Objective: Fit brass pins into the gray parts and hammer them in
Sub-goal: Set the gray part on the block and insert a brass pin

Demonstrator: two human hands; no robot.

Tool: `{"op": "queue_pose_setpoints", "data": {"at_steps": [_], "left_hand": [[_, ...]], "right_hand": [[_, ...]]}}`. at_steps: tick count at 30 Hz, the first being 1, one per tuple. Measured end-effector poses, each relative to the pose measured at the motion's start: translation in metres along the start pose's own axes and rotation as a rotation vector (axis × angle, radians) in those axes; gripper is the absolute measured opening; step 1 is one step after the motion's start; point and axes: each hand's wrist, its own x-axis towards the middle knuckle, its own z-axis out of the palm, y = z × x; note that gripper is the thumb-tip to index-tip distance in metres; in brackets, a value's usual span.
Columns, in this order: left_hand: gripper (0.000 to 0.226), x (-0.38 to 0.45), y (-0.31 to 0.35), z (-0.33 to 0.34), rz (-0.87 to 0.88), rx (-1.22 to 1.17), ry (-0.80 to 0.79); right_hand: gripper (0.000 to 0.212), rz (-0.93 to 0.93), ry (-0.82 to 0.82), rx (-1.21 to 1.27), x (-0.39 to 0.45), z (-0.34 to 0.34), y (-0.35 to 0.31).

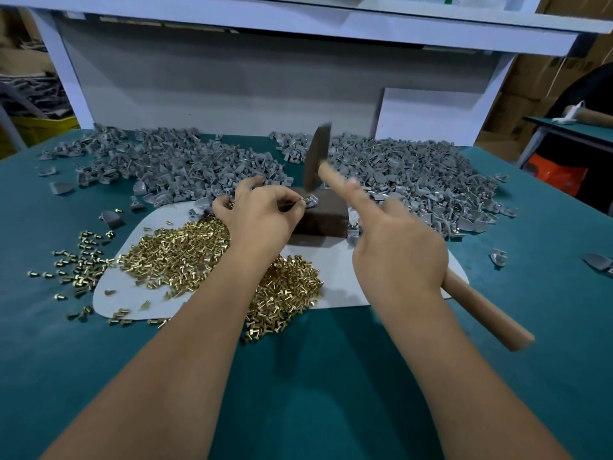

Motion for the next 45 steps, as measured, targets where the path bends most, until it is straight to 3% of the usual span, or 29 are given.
{"op": "queue_pose_setpoints", "data": {"at_steps": [2,5,8,12,17,20,22,25,29,33,37,42,45], "left_hand": [[0.019,-0.001,-0.001,0.000,-0.001,-0.022,-0.001],[0.018,-0.001,-0.002,0.000,0.008,-0.009,0.020],[0.034,-0.002,0.001,-0.001,0.006,-0.051,0.019],[0.016,-0.001,0.000,0.002,-0.009,-0.029,0.028],[0.030,-0.002,0.001,0.000,-0.010,-0.022,-0.020],[0.013,-0.002,0.000,0.000,-0.028,-0.015,-0.018],[0.004,-0.002,-0.001,0.000,-0.019,-0.030,-0.019],[0.005,-0.003,-0.001,0.000,-0.021,-0.040,-0.025],[0.002,-0.003,-0.001,0.002,-0.005,-0.017,0.010],[0.003,-0.002,-0.002,0.001,-0.009,-0.024,-0.018],[0.002,-0.002,-0.002,0.002,0.002,-0.012,-0.003],[0.007,-0.002,-0.001,0.000,-0.013,0.023,-0.038],[0.007,-0.001,0.001,-0.001,-0.023,0.018,-0.049]], "right_hand": [[0.068,0.008,-0.035,-0.016,-0.001,0.003,0.001],[0.068,0.027,0.038,0.031,-0.002,-0.002,-0.003],[0.069,-0.011,-0.051,-0.032,-0.001,0.005,-0.001],[0.069,0.044,0.025,-0.018,-0.003,0.001,-0.001],[0.067,0.080,-0.012,0.022,0.001,0.003,0.006],[0.068,0.065,0.047,0.046,-0.001,0.001,0.002],[0.068,0.013,-0.018,-0.015,-0.001,0.005,0.002],[0.067,0.067,-0.054,0.007,0.001,0.004,0.001],[0.072,0.077,0.078,0.081,-0.002,0.002,0.002],[0.068,0.051,-0.065,0.017,0.000,0.004,0.004],[0.068,0.076,0.037,0.096,-0.001,0.004,0.004],[0.066,0.092,-0.118,0.050,0.003,0.008,0.007],[0.066,0.134,-0.026,0.098,0.004,0.007,0.011]]}}
